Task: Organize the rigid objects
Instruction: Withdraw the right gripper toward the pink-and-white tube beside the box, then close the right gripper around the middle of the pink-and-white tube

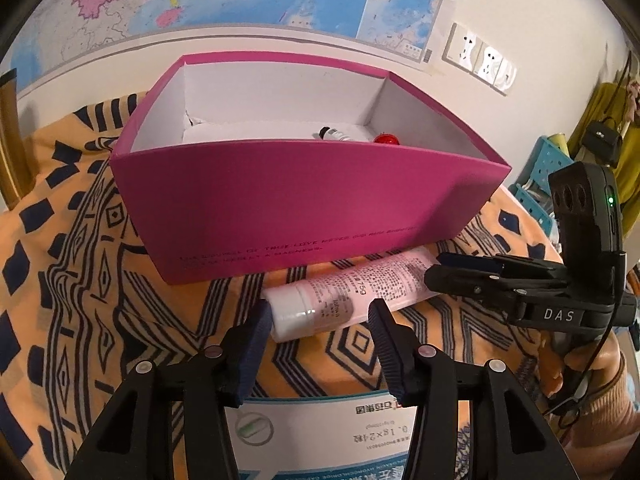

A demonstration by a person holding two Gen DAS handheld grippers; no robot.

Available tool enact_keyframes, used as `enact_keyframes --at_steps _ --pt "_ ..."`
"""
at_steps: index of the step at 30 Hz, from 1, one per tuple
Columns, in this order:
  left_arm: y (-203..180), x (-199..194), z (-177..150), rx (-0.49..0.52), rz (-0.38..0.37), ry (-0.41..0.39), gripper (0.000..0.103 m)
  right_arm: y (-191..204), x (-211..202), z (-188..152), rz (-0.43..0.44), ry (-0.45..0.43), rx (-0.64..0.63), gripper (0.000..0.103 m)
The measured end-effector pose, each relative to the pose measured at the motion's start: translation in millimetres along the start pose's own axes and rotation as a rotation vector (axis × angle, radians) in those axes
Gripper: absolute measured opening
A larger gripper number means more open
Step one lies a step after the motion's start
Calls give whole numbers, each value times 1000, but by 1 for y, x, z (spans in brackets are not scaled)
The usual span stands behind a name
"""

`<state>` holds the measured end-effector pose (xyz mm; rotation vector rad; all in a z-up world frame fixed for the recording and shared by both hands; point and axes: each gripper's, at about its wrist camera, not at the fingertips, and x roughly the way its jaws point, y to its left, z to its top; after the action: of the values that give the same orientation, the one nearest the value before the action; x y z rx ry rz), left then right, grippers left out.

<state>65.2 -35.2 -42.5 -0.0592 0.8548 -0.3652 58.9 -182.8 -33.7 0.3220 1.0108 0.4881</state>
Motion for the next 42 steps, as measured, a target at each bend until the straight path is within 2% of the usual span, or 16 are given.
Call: enact_keyframes --at_steps 9,23,33,42 --pt "-10 -11 -2 18 -4 -19 50 4 -14 -5 -10 -16 -22 49" --pt "-12 6 -12 2 -29 40 50 -7 -5 -13 -3 32 11 48" --pt "-17 0 -12 -2 -40 24 50 -4 -9 -14 -7 16 7 49" --pt "-25 -13 -6 13 -46 -10 50 4 -29 -12 -27 -35 -29 49"
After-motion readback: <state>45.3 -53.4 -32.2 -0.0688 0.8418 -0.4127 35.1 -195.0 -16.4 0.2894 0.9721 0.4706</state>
